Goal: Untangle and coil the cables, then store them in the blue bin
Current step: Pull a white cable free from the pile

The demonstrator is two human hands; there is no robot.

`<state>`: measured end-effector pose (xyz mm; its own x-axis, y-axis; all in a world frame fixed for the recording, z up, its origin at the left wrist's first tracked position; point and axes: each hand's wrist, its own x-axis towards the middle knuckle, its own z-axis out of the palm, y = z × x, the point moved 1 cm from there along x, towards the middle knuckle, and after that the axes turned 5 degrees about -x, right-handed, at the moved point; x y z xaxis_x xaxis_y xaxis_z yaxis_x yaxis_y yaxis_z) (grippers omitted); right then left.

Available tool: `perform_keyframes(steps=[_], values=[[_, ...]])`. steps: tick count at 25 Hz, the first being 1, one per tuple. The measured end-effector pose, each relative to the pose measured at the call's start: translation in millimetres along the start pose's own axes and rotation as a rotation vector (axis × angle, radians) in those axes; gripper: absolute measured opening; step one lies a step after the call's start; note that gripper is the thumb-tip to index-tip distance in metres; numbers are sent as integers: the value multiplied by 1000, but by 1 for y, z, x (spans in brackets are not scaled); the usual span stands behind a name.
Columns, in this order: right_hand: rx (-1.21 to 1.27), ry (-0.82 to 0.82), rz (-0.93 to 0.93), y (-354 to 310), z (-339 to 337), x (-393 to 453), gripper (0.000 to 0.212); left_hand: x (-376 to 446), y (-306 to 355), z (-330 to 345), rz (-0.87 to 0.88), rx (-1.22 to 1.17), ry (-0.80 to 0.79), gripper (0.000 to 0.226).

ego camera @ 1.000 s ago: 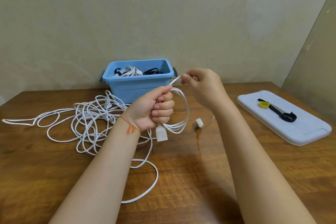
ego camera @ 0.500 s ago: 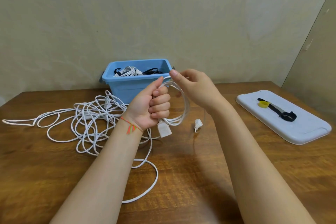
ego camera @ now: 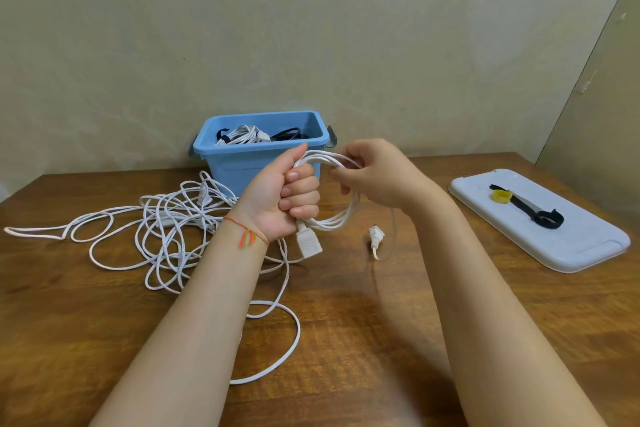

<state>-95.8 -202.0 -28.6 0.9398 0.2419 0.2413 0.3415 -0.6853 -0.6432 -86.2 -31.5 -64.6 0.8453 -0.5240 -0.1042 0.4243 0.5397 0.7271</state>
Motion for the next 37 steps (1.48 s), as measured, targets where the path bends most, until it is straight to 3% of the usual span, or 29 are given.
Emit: perform_keyframes(steps=[5,8,14,17,21,24,29,32,37], values=[[54,-58,-2,4,-11,-6,10,-4,0,2,-11,-3,-36,44],[179,-3,50,10,-12,-5,15,-4,4,-1,38,-99,3,42],[54,85,207,33,-15,5,9,0,14,-19,394,-315,493,46],[-103,86,250,35,-12,9,7,0,12,-17,529,-307,601,45],[-507,6,257,28,-2,8,7,0,10,-1,512,-147,456,45],[-599,-110,194,12,11,4,6,5,5,6,426,-27,368,43],[-482,-286,-43,-21,18,-6,8,6,-3,11,374,258,401,39],[-316,-222,-65,-26,12,-9,4,3,-3,11,327,424,405,39],[-52,-162,-81,-30,6,-12,9,0,-12,18,194,474,308,33]])
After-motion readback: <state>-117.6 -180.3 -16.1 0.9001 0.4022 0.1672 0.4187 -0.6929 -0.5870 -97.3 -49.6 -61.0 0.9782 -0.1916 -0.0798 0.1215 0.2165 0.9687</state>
